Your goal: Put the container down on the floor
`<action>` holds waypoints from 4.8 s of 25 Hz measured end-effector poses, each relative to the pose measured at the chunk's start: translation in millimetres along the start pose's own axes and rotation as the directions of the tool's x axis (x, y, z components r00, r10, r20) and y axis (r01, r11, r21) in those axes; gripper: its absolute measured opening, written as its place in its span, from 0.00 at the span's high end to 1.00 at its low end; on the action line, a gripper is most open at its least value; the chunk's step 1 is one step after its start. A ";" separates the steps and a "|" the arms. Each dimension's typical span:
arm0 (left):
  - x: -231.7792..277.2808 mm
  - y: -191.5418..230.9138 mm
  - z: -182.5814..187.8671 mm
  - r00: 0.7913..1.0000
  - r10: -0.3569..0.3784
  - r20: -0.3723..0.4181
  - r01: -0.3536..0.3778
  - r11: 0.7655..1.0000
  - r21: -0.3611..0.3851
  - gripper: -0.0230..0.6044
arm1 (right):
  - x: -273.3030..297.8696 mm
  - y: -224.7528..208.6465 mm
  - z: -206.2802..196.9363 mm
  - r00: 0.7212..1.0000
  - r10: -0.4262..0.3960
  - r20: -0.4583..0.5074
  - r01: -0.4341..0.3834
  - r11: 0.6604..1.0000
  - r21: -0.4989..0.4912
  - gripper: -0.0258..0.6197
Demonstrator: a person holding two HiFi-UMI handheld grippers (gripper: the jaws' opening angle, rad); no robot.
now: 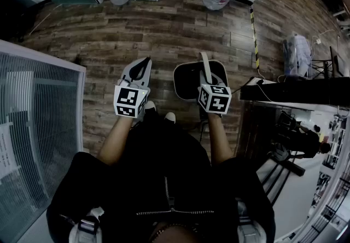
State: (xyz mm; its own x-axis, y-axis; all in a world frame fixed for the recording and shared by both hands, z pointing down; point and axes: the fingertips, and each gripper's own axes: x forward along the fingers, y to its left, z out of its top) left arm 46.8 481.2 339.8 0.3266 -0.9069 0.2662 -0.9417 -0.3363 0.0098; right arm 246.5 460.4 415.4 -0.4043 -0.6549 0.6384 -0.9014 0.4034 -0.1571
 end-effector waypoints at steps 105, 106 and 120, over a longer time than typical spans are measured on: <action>591.2 403.9 70.3 0.954 -0.187 -0.234 0.179 0.982 -0.052 0.94 | 570.1 -83.7 372.9 0.964 0.011 -0.266 0.052 0.972 0.230 0.94; 596.3 405.1 68.1 0.950 -0.196 -0.244 0.190 0.981 -0.048 0.94 | 577.3 -85.5 370.0 0.959 0.016 -0.284 0.051 0.972 0.227 0.94; 715.8 410.3 14.7 0.907 -0.240 -0.346 0.231 0.970 -0.068 0.94 | 731.7 -142.4 339.0 0.916 0.083 -0.394 0.053 0.945 0.321 0.94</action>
State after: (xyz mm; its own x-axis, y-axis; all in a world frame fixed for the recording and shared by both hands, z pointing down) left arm -104.5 -309.6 520.3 0.4948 -0.6539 0.5723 -0.8439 -0.5188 0.1368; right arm 26.6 -292.9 649.5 -0.3839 -0.3148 0.8681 -0.9233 0.1414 -0.3571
